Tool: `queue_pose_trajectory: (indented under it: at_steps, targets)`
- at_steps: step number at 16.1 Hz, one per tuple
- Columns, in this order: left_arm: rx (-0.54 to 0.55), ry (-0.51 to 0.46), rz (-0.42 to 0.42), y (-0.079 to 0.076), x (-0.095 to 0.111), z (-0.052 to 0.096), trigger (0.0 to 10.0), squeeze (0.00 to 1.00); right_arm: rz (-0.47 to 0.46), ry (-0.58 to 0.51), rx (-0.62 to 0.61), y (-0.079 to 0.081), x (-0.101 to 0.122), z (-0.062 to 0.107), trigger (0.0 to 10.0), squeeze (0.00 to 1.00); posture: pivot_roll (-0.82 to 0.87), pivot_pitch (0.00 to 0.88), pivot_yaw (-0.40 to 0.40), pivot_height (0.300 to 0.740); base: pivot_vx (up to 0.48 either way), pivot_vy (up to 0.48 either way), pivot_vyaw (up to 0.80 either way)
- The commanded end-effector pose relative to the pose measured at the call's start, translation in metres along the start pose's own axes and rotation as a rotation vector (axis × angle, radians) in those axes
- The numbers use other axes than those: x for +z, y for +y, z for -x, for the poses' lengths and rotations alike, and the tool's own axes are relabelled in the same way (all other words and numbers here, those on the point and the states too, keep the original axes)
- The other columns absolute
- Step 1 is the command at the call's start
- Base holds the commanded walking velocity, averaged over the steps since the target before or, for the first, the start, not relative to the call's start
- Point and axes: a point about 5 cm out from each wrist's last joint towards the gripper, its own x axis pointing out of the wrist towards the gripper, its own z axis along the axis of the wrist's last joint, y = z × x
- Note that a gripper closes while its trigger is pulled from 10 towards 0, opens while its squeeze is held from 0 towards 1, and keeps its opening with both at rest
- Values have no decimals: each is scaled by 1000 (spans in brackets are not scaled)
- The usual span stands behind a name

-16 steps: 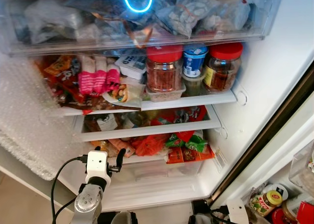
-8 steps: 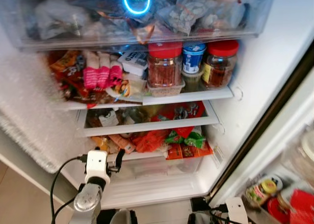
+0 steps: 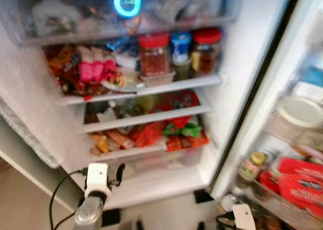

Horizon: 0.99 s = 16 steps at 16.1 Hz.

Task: Restocking fridge

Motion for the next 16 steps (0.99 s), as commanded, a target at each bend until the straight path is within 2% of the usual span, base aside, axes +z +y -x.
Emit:
queue_pose_trajectory:
  at_steps: [1, 3, 16]
  targets:
    - [19, 42, -15, 6, -8, 4, 10000, 0, -10, 6, 3, 2, -1, 0, 10000, 0, -76, 0, -5, 637, -289, 0, 0]
    - [26, 66, -10, 5, -12, 5, 10000, 0, -9, 6, 4, 2, -1, 0, 10000, 0, -71, 0, -5, 637, -287, 0, 0]
    - [26, 66, -10, 5, -12, 5, 10000, 0, -9, 6, 4, 2, -1, 0, 10000, 0, -71, 0, -5, 637, -285, 0, 0]
